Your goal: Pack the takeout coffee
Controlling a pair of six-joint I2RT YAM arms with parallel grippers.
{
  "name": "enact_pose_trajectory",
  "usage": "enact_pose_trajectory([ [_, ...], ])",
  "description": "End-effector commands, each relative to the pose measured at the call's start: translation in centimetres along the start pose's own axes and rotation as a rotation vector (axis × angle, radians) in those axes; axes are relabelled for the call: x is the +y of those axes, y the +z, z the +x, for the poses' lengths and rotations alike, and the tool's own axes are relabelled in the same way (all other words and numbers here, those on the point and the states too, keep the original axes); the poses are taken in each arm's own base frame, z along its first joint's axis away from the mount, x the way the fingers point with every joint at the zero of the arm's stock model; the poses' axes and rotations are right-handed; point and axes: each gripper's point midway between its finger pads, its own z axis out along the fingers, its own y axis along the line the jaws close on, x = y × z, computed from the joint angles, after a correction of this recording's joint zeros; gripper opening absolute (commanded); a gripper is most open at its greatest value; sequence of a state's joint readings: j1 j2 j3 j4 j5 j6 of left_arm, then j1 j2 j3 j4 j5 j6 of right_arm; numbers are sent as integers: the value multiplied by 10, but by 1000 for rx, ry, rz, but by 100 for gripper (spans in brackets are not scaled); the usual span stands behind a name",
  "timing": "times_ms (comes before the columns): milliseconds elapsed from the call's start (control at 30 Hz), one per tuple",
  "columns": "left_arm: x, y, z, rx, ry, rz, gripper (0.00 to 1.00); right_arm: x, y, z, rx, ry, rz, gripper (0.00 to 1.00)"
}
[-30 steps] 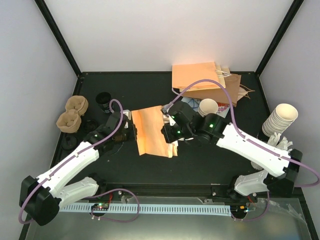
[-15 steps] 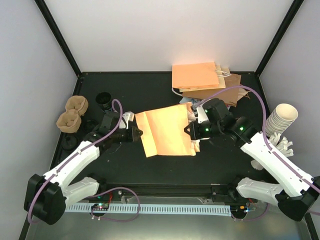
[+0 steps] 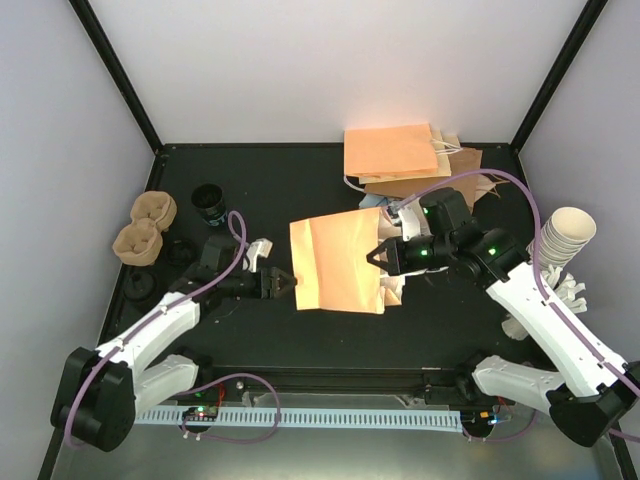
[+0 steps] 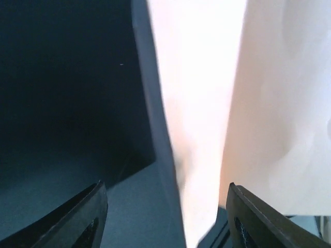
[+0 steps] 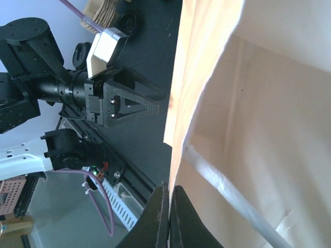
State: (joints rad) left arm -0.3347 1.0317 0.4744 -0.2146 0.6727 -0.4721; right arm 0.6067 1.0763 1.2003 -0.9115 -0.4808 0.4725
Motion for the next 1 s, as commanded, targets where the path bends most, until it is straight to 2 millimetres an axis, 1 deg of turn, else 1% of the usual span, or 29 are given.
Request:
enact_pose_trajectory([
  [0, -24, -4, -11, -45, 68, 125, 66, 17, -4, -9, -18, -30, -75, 1],
  [133, -26, 0, -16, -52, 69, 145, 65, 19, -3, -10, -16, -30, -89, 1],
  [233, -18, 5, -18, -51, 53, 115, 62, 22, -3, -11, -15, -30, -105, 1],
  [300, -13, 8, -18, -47, 44, 101, 57, 23, -2, -11, -13, -28, -113, 1],
  [400, -4, 15, -16, -38, 28, 79, 48, 25, -3, -10, -10, -21, -125, 1],
  [533, 8, 22, -11, -11, 11, 56, 38, 27, -5, -11, -19, -21, -131, 1],
  [700, 18, 24, -5, -14, 12, 24, 38, 26, -6, -11, -20, -14, -125, 1],
  [833, 29, 27, 2, -7, 4, -4, 36, 31, -9, -12, -22, -14, -142, 1],
  [967, 31, 33, 7, 14, -4, 19, 32, 34, -11, -12, -23, -13, -154, 1],
])
